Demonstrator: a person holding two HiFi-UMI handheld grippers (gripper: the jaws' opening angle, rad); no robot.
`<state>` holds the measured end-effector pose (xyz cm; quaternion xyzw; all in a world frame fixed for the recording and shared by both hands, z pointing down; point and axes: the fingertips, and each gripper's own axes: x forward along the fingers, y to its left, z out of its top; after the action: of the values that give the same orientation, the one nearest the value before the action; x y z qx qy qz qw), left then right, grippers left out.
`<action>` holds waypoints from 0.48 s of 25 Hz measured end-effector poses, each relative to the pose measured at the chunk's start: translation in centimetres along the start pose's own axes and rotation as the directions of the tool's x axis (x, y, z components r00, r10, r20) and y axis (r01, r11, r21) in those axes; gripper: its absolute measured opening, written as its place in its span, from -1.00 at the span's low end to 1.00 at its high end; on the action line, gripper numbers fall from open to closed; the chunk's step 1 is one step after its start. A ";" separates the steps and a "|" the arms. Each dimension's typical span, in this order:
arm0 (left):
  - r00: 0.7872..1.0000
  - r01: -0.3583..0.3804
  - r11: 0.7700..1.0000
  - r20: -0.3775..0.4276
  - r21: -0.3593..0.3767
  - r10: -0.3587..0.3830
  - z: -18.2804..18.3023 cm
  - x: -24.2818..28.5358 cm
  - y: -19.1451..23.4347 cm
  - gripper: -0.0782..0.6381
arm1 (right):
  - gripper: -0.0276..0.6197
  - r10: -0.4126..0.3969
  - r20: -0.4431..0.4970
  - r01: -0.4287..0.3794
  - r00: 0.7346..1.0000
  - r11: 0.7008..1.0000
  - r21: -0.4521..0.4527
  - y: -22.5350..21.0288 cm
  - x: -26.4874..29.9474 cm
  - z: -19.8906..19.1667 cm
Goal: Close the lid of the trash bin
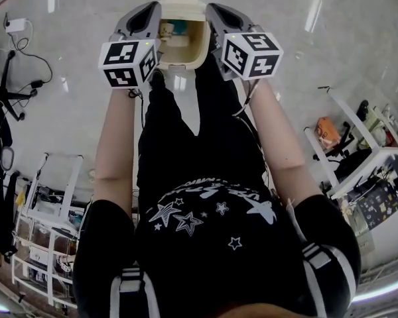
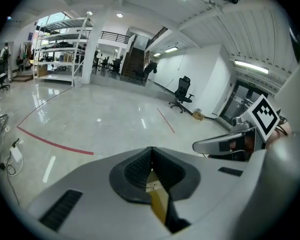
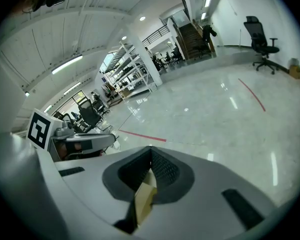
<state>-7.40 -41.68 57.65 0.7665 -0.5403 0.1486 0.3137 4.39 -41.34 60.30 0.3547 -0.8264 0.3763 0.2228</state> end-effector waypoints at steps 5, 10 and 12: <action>0.999 0.023 1.000 -0.039 -0.007 -0.024 -2.6 -1.2 -0.9 -0.75 | -0.90 0.003 -0.076 -0.001 0.997 0.999 0.034 1.2 -0.4 -4.1; 0.997 0.045 0.999 -0.065 -0.020 -0.046 -5.2 -2.9 -1.8 -0.75 | -0.90 -0.016 -0.096 0.024 0.995 0.996 0.085 2.0 -0.5 -7.5; 0.996 0.053 0.998 -0.076 -0.023 -0.055 -6.2 -3.5 -1.9 -0.75 | -0.90 -0.035 -0.102 0.043 0.994 0.996 0.072 2.1 -0.6 -8.4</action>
<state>-6.23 -34.65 59.76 0.7712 -0.5085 0.1636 0.3462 4.05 -33.57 64.17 0.3594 -0.7924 0.4197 0.2584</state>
